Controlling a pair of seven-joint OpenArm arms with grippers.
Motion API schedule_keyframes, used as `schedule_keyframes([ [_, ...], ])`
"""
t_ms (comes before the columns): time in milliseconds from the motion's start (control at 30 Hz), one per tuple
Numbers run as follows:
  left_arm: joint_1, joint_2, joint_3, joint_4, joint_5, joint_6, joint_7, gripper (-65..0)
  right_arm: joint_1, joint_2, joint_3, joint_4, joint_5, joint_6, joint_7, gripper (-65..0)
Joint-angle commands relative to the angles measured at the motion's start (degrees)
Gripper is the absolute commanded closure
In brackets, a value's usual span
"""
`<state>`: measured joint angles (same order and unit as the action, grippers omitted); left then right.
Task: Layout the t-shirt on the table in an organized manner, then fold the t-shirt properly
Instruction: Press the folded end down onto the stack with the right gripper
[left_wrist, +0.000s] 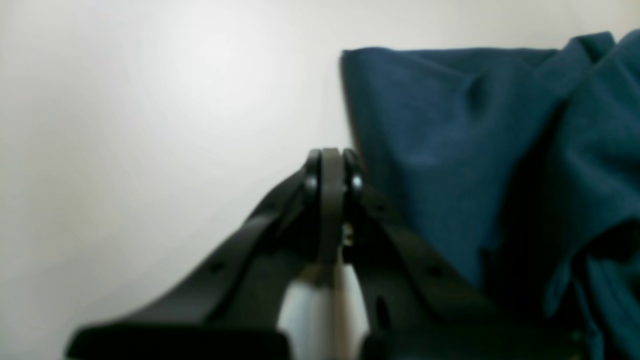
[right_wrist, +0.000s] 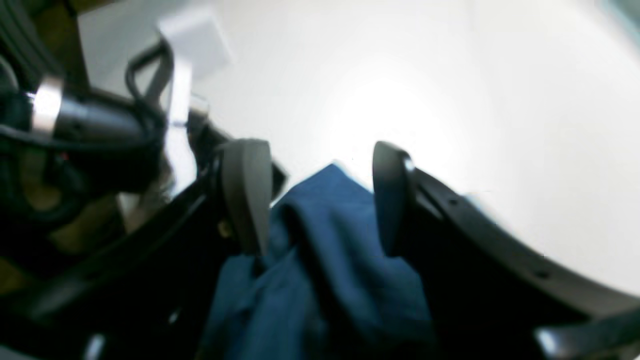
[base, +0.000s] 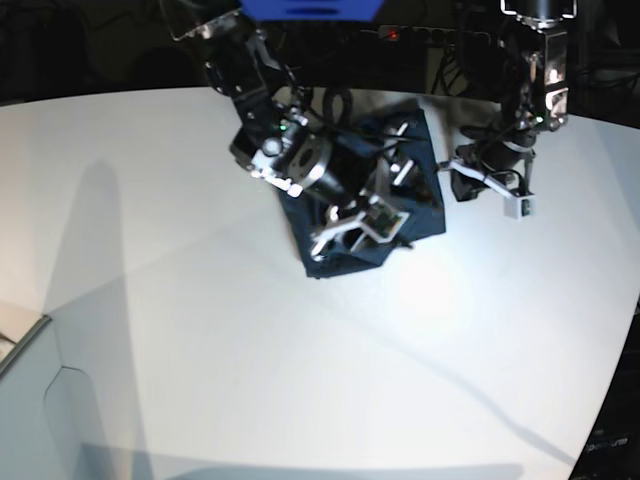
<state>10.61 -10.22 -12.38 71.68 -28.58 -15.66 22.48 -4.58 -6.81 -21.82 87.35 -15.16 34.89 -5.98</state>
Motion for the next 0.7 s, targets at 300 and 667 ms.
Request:
schedule_keyframes([
  [300, -0.37, -1.78, -0.15, 0.98, -0.74, -0.38, -0.19, 0.0, -0.56, -0.71, 16.24, 6.23, 0.87, 0.05, 1.63, -32.9],
  [667, 2.0, -1.96, -0.59, 8.8, -0.39, -0.03, -0.19, 0.0, -1.36, -0.62, 20.99, -0.01, 0.7, 0.05, 1.63, -32.5],
])
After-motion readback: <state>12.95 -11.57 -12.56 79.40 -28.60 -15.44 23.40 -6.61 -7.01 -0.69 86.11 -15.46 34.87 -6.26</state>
